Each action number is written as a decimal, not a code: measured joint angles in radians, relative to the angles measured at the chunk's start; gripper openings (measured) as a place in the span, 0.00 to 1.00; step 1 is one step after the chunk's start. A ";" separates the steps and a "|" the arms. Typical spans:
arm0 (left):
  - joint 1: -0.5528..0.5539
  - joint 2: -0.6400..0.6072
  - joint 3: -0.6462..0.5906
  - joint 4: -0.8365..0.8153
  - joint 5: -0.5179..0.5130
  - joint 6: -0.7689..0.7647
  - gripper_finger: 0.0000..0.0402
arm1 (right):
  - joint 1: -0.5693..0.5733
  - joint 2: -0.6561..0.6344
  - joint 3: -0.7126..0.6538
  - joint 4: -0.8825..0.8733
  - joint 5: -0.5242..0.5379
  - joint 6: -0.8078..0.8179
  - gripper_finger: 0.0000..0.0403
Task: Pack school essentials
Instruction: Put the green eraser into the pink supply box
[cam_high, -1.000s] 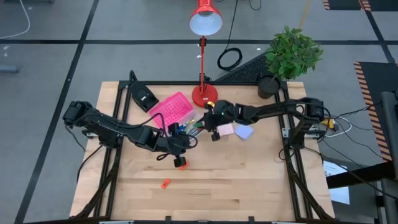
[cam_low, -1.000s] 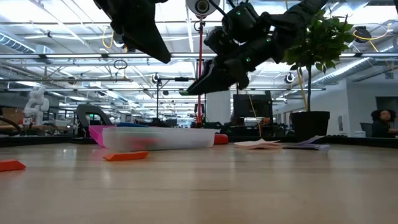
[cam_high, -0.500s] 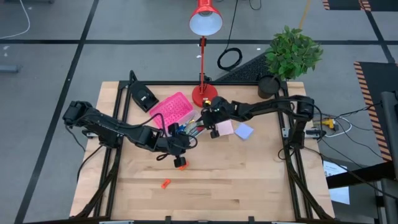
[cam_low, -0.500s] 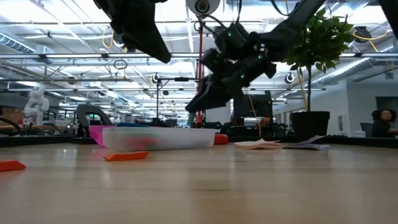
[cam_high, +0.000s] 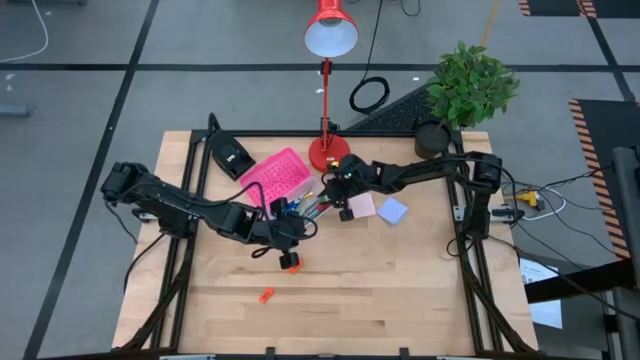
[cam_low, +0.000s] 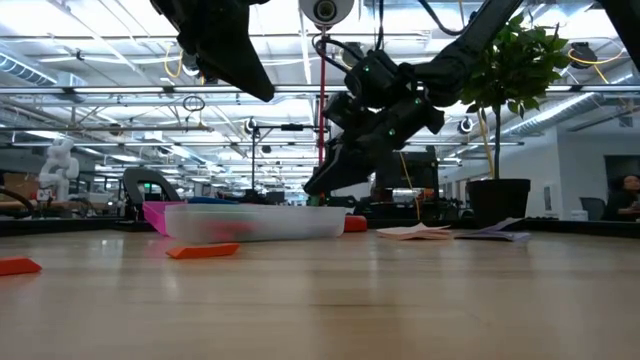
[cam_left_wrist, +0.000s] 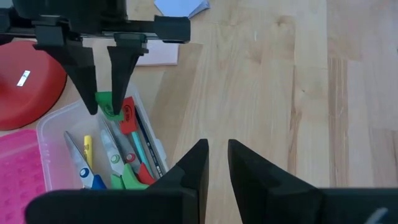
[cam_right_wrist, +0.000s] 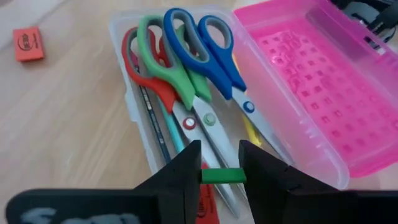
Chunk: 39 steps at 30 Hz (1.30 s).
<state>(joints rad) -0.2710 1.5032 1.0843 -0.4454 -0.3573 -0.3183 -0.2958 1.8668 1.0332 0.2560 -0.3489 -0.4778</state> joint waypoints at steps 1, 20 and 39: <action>0.000 0.000 0.000 0.000 0.000 0.000 0.16 | 0.000 0.000 0.000 -0.007 0.000 0.004 0.25; 0.000 0.000 0.000 0.000 0.016 -0.025 0.16 | -0.018 -0.009 0.000 -0.042 -0.012 0.022 0.47; 0.000 0.000 0.000 0.001 0.019 -0.027 0.16 | -0.013 -0.105 -0.040 -0.200 0.143 0.047 0.11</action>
<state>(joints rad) -0.2710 1.5032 1.0843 -0.4442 -0.3387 -0.3454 -0.3092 1.7615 0.9933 0.0555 -0.2057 -0.4310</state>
